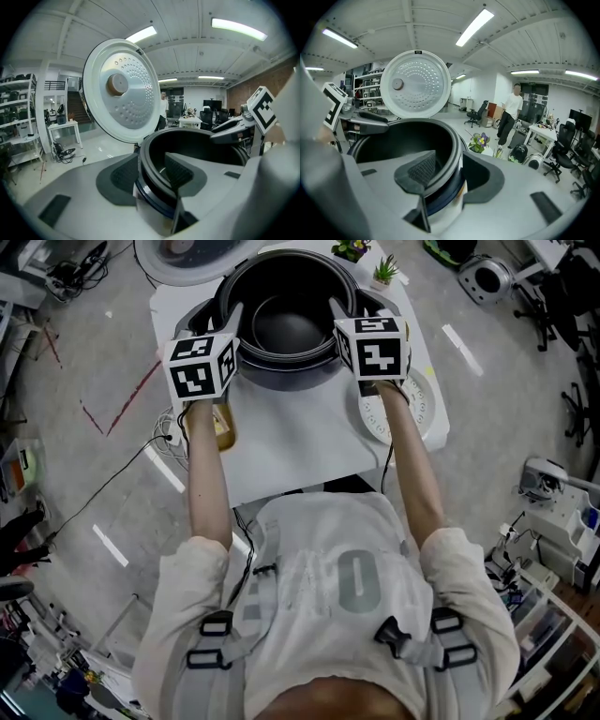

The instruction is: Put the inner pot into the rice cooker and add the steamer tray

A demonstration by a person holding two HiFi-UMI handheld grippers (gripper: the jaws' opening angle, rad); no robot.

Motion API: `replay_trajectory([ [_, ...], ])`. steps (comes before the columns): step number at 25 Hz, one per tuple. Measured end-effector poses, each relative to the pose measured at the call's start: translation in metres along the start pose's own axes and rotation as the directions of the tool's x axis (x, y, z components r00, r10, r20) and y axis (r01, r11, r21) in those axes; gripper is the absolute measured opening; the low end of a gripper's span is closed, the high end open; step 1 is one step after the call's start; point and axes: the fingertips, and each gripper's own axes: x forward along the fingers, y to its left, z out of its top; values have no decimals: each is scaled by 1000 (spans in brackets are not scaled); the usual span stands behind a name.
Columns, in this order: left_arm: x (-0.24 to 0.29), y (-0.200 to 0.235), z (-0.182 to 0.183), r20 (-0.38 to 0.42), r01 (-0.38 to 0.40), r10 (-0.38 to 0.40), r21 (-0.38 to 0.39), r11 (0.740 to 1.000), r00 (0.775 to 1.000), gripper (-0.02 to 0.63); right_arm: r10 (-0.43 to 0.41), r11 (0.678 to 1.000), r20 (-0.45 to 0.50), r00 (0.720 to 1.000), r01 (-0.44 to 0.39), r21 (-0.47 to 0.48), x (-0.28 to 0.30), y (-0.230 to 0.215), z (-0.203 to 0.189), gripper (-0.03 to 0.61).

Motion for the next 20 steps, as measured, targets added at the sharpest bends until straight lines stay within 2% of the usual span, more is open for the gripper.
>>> replay_trajectory([
  [4, -9, -3, 12, 43, -12, 12, -16, 1000, 999, 166, -12, 1000, 35, 999, 13, -6, -14, -6, 9, 190],
  [10, -43, -14, 58, 186, -12, 20, -43, 999, 982, 175, -37, 999, 97, 995, 39, -16, -50, -17, 23, 193],
  [16, -80, -71, 85, 302, 112, -87, -66, 991, 949, 198, -103, 994, 118, 988, 108, -30, -102, -34, 8, 193],
  [20, -103, -134, 77, 349, 243, -192, -108, 964, 917, 198, -173, 985, 110, 979, 174, -4, -138, -53, -23, 193],
])
